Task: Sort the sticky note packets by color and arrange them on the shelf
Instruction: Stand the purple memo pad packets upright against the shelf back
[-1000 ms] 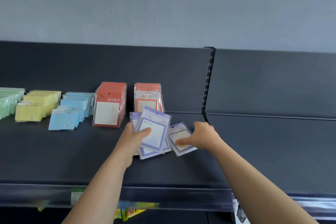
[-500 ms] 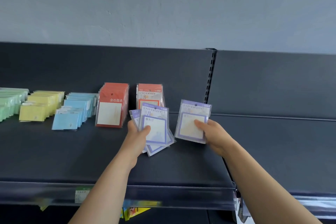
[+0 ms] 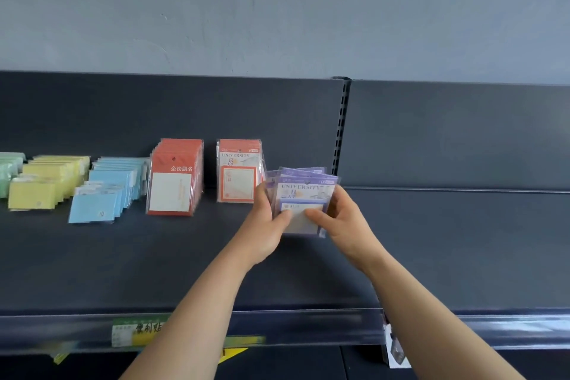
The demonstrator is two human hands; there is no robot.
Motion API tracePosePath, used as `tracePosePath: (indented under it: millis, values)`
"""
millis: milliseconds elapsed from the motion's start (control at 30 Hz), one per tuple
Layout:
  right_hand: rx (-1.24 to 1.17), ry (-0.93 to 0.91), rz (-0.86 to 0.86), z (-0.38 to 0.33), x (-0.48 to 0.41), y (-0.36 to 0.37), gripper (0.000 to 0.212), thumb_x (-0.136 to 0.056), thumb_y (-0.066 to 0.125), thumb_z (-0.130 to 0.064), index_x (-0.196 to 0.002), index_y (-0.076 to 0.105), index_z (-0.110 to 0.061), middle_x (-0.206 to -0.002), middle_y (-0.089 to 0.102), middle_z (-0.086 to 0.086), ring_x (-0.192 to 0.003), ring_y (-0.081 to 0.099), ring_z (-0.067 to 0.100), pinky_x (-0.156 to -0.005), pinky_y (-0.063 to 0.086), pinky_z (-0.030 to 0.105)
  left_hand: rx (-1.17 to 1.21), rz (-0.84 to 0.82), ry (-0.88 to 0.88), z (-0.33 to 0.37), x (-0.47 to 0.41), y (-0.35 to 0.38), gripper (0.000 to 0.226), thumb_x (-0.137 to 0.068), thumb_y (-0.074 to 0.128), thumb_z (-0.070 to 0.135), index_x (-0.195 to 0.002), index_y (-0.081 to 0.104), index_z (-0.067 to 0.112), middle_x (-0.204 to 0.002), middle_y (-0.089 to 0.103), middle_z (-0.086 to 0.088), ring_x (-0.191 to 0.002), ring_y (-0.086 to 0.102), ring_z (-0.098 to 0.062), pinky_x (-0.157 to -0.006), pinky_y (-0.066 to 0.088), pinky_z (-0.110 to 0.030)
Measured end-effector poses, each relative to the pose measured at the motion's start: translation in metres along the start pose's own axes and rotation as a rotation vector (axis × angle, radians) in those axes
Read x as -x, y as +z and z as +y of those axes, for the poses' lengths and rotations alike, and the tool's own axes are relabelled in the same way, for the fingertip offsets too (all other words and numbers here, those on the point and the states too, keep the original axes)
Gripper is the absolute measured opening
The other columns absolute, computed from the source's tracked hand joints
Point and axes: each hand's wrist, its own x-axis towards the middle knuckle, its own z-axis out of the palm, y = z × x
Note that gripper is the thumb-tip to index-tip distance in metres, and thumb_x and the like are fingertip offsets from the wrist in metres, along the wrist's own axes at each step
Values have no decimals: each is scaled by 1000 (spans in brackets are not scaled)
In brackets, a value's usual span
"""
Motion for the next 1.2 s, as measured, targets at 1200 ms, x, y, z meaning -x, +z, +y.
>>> tracePosePath:
  millis: [1200]
  values:
    - [222,283,148,54,-94,-24,54,-79,46,4,-122,46,-29,-111,63,-11,-103,60,8,-86,52,28,-276,134,-59,-43,-135,44,54,-95,51,14,-145,31,16,-138,45,-6,-123,49,-21,-99,43,-32]
